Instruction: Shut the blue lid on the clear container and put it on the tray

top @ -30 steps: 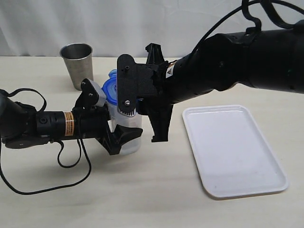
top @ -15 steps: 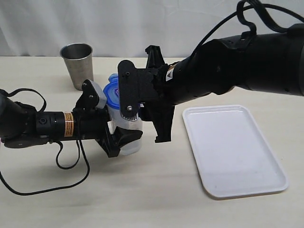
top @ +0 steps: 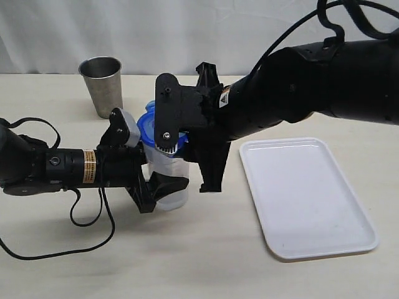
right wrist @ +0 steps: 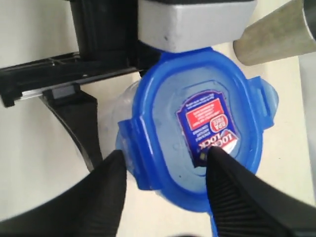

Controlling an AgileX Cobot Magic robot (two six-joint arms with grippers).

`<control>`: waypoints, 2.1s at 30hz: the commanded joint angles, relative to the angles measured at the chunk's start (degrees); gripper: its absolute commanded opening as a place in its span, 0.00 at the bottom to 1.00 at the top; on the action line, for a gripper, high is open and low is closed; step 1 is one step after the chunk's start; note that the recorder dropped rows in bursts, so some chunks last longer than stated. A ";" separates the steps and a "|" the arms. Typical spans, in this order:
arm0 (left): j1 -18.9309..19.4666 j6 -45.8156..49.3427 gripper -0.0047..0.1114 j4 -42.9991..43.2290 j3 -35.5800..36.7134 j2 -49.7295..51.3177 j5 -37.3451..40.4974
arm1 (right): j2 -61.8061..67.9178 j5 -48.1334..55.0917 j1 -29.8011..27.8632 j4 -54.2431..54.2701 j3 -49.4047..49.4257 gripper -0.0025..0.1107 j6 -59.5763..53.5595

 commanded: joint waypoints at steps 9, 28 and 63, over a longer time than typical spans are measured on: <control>-1.42 -0.20 0.04 2.94 0.39 0.08 -1.13 | -0.71 13.59 -1.17 12.84 -8.84 0.42 17.05; -1.42 0.27 0.04 0.37 0.39 0.08 1.52 | 3.84 24.49 -9.52 9.35 -14.50 0.36 52.79; -1.42 0.27 0.04 0.47 0.39 0.08 1.04 | 17.92 34.31 -9.52 32.26 -14.39 0.41 39.49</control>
